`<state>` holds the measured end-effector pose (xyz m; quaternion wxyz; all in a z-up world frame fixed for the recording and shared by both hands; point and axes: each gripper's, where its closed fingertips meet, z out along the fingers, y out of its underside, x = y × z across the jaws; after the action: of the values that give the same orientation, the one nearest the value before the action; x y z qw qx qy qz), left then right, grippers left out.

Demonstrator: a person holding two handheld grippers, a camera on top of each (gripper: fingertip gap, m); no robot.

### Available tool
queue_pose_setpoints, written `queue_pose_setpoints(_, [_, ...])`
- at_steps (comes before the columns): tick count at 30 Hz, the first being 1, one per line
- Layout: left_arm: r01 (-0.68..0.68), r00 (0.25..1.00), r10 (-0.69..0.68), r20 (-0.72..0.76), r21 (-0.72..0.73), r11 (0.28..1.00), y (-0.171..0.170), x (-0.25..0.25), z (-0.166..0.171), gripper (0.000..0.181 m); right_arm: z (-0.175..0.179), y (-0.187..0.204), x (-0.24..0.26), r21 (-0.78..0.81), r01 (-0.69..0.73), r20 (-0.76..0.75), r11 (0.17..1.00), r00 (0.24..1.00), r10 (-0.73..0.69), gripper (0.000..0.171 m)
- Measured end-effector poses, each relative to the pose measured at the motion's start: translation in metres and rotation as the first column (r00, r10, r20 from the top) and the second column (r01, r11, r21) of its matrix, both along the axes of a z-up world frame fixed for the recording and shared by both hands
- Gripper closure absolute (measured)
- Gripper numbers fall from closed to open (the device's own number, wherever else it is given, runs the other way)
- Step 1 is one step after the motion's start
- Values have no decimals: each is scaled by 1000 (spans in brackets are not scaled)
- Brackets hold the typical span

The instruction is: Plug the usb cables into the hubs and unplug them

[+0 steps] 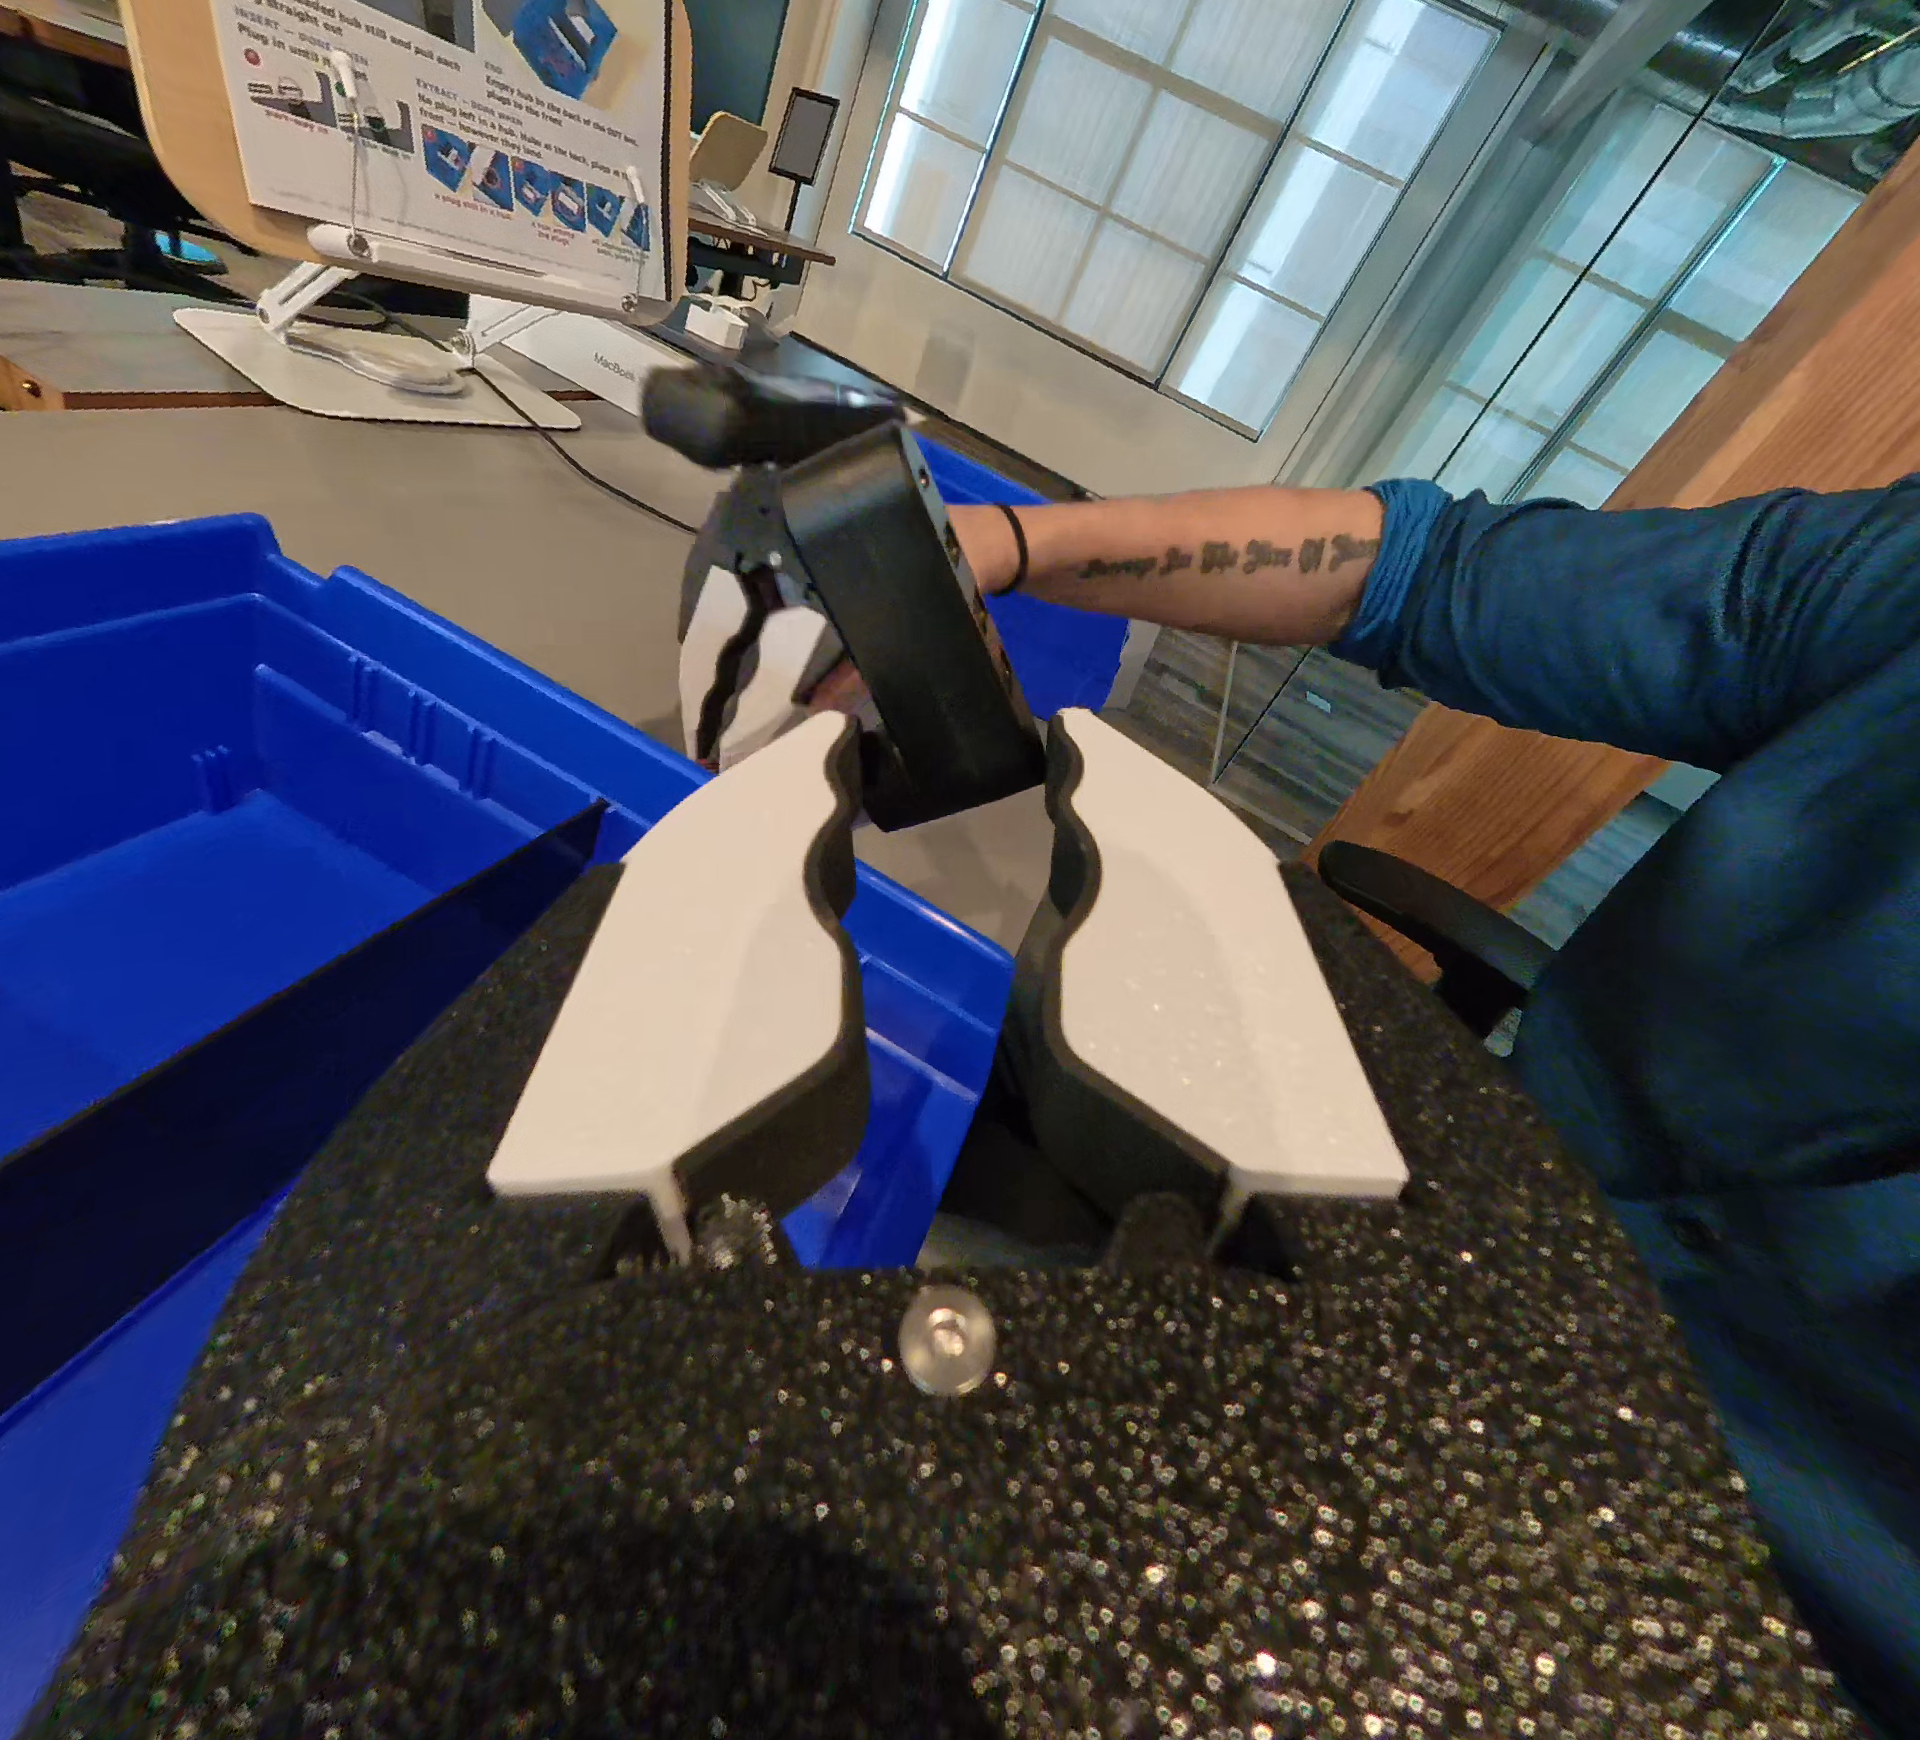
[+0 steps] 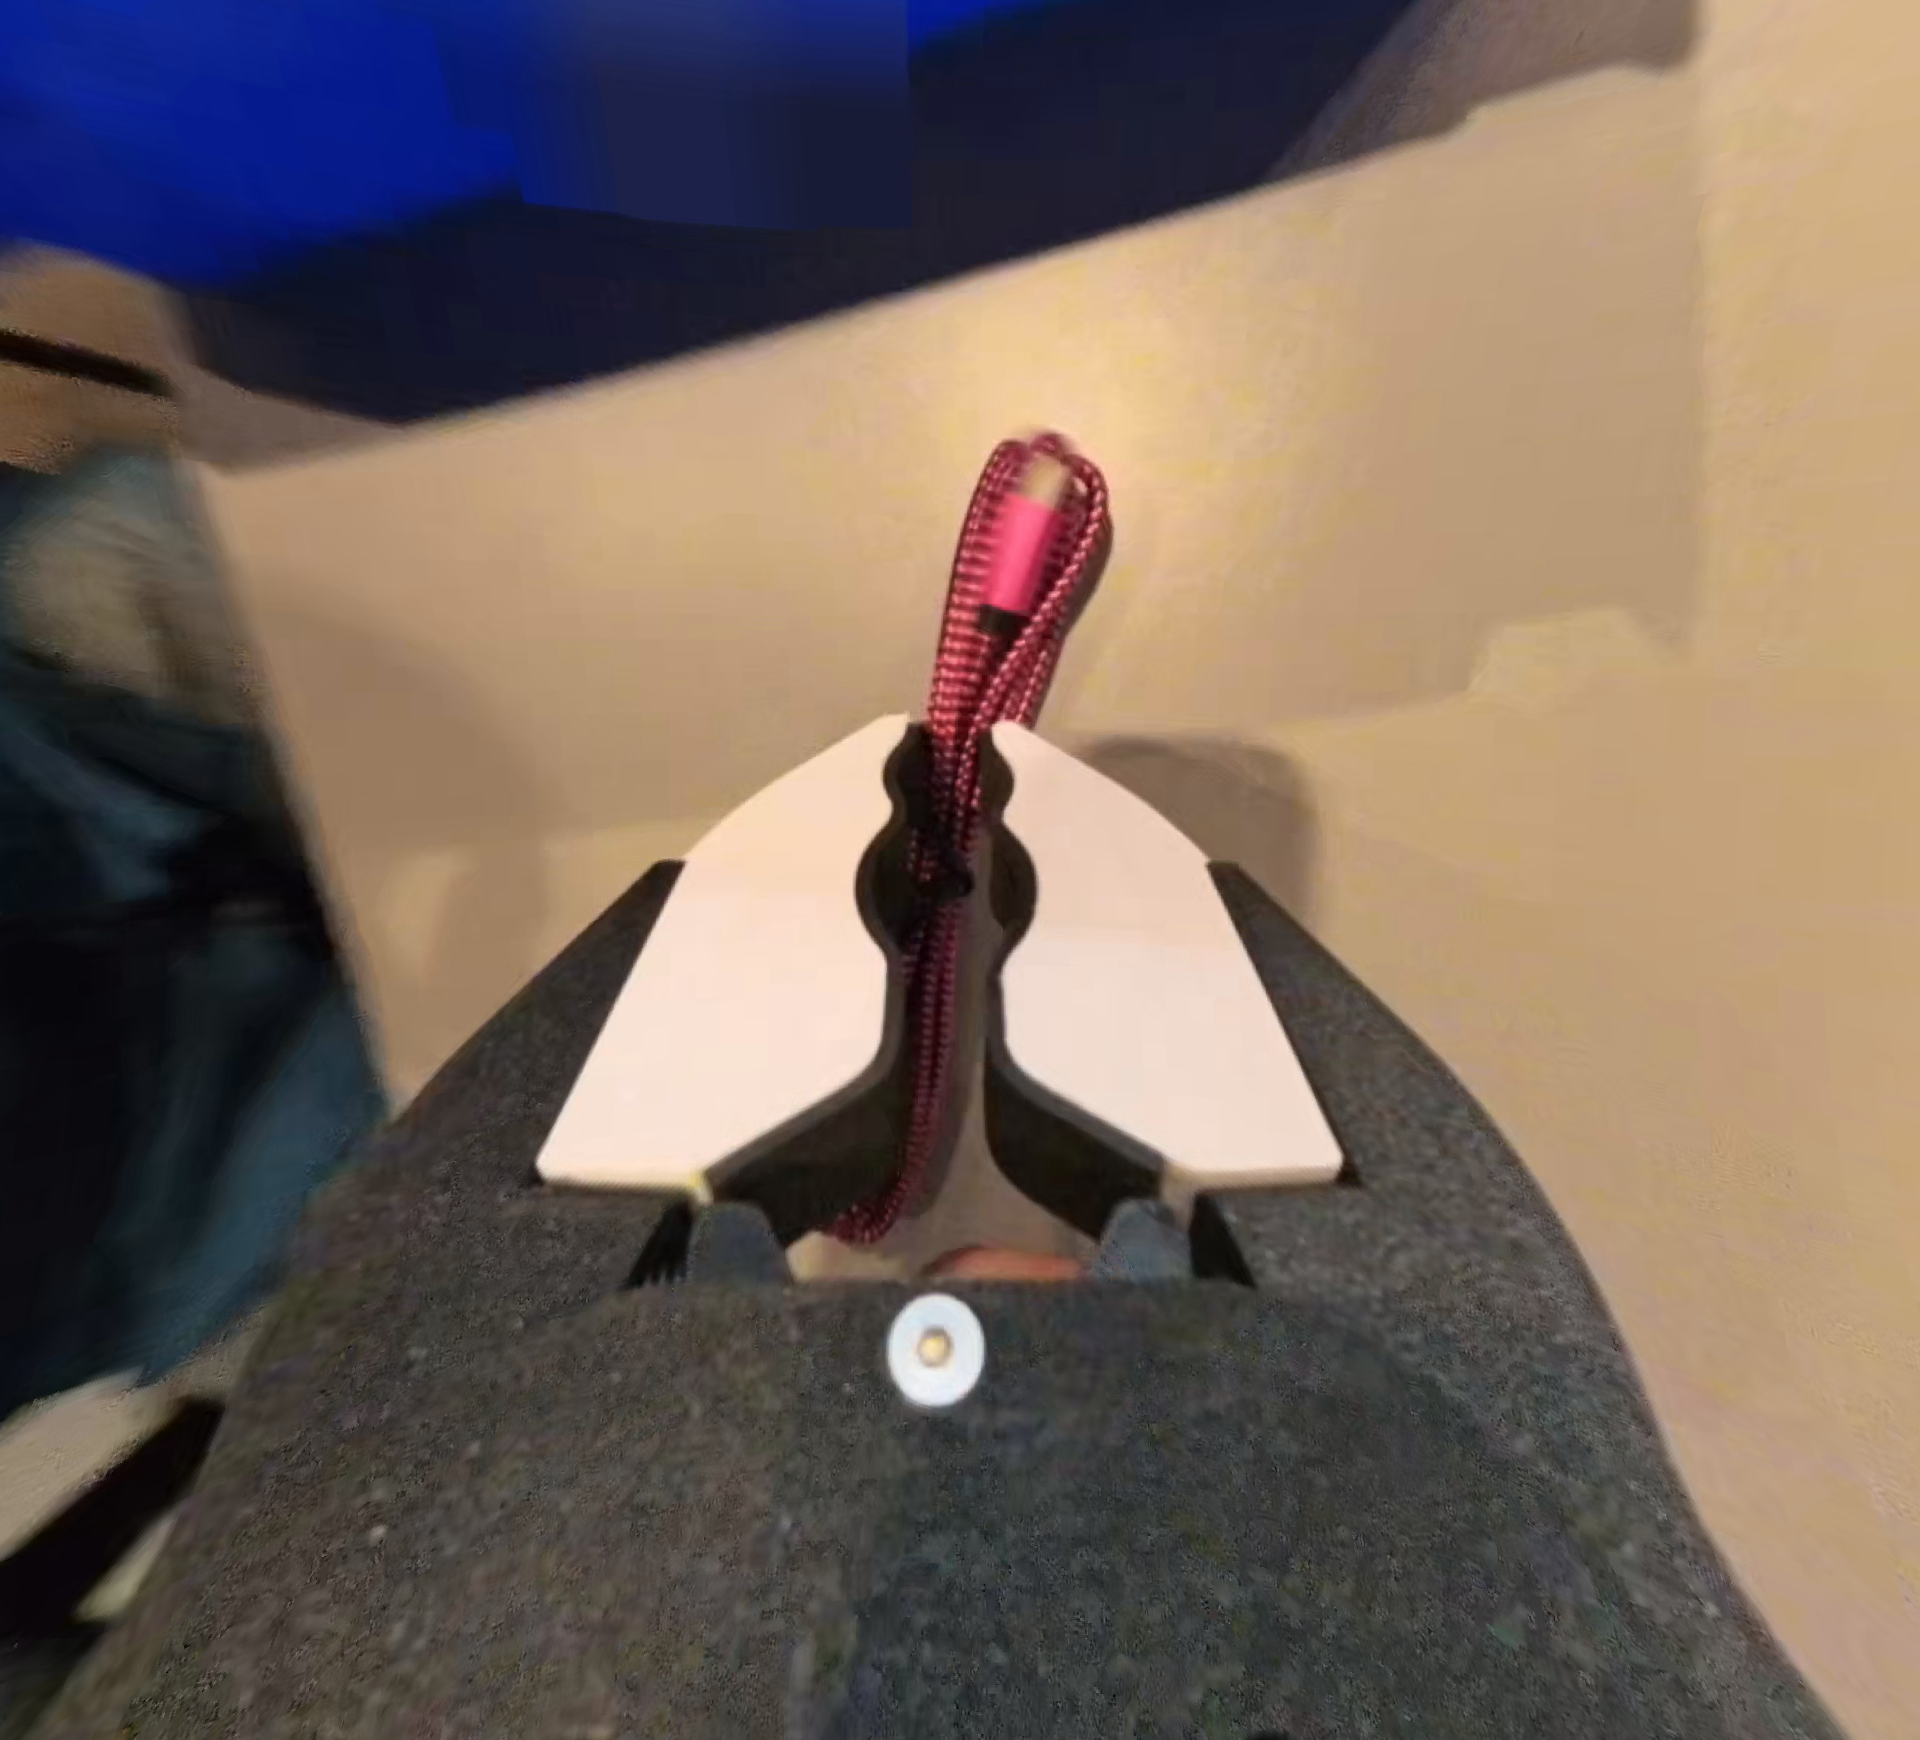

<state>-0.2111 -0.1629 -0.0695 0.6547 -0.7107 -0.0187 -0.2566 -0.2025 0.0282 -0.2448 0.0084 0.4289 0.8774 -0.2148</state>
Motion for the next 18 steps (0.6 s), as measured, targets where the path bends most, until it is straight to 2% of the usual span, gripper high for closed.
queue_pose_setpoints(1, [2,1000,-2,-2,0,1000,0,1,0,148,6,-4,1,-120,46,72,992,997,-37,162])
queue_pose_setpoints(3, [7,1000,-7,-4,-1,1000,0,3,1,148,21,-10,3,-350,150,218,925,973,-75,163])
queue_pose_setpoints(5, [8,1000,-8,-2,-3,1000,0,3,0,148,24,-2,0,-437,226,301,870,949,-95,162])
queue_pose_setpoints(10, [18,1000,-18,14,-4,1000,2,3,-2,148,12,26,-3,-473,296,357,830,925,-126,162])
queue_pose_setpoints(12, [21,1000,-21,15,-9,1000,3,3,-4,148,3,39,-1,-416,269,332,869,934,-130,160])
queue_pose_setpoints(18, [30,999,-30,18,-11,999,10,4,-5,148,-2,62,2,-331,244,297,912,944,-145,156])
